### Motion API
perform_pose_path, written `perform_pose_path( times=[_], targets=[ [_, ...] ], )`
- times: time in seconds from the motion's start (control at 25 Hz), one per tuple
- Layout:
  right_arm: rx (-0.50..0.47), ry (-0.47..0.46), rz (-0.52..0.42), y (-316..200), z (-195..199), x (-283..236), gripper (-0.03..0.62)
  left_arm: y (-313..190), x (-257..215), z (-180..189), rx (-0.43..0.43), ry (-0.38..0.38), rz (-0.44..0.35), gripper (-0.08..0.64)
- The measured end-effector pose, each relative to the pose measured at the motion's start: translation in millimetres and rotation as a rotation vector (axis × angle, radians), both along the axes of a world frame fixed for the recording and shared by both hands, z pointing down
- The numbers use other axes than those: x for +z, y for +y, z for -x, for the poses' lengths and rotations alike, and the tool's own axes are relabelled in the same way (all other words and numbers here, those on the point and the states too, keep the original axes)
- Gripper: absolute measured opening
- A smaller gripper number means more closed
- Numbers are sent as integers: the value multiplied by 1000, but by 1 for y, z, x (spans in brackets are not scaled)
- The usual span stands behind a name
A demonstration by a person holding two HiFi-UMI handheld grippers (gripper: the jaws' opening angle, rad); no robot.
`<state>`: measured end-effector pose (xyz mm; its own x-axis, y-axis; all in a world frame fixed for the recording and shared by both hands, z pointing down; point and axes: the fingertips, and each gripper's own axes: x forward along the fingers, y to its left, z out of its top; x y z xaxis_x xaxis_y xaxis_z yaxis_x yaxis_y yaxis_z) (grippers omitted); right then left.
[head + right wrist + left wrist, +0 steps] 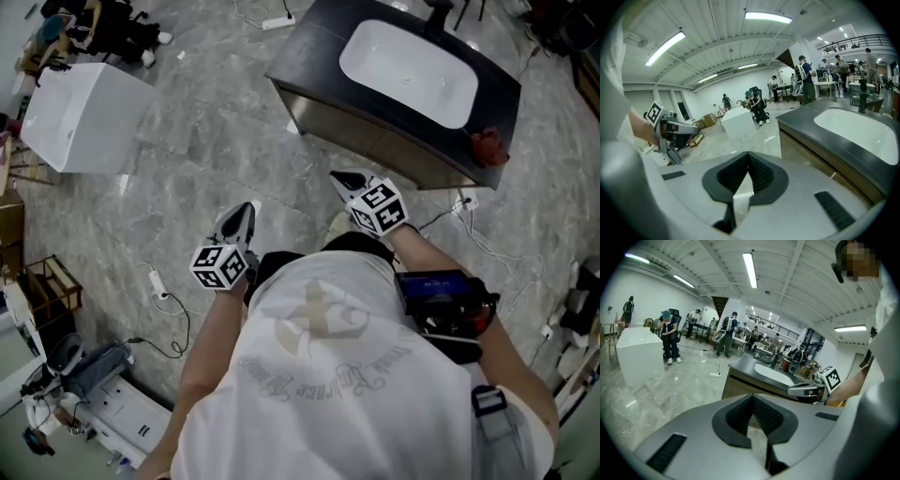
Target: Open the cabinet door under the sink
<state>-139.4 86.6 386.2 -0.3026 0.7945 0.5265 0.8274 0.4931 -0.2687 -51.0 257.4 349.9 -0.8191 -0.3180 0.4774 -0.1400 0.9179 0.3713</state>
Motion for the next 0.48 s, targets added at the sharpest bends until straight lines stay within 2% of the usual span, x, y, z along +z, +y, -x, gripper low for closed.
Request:
perform_pose_path(
  times=[0.16,0.28,0.48],
  targets=[
    [-25,14,9,10,18,14,12,16,12,11,-23,55,35,8],
    [-31,3,7,9,28,18,12,14,16,23,-23,66,19,8],
    [29,7,23,2,41,15,12,-6,14,46,64,48,13,8]
  ],
)
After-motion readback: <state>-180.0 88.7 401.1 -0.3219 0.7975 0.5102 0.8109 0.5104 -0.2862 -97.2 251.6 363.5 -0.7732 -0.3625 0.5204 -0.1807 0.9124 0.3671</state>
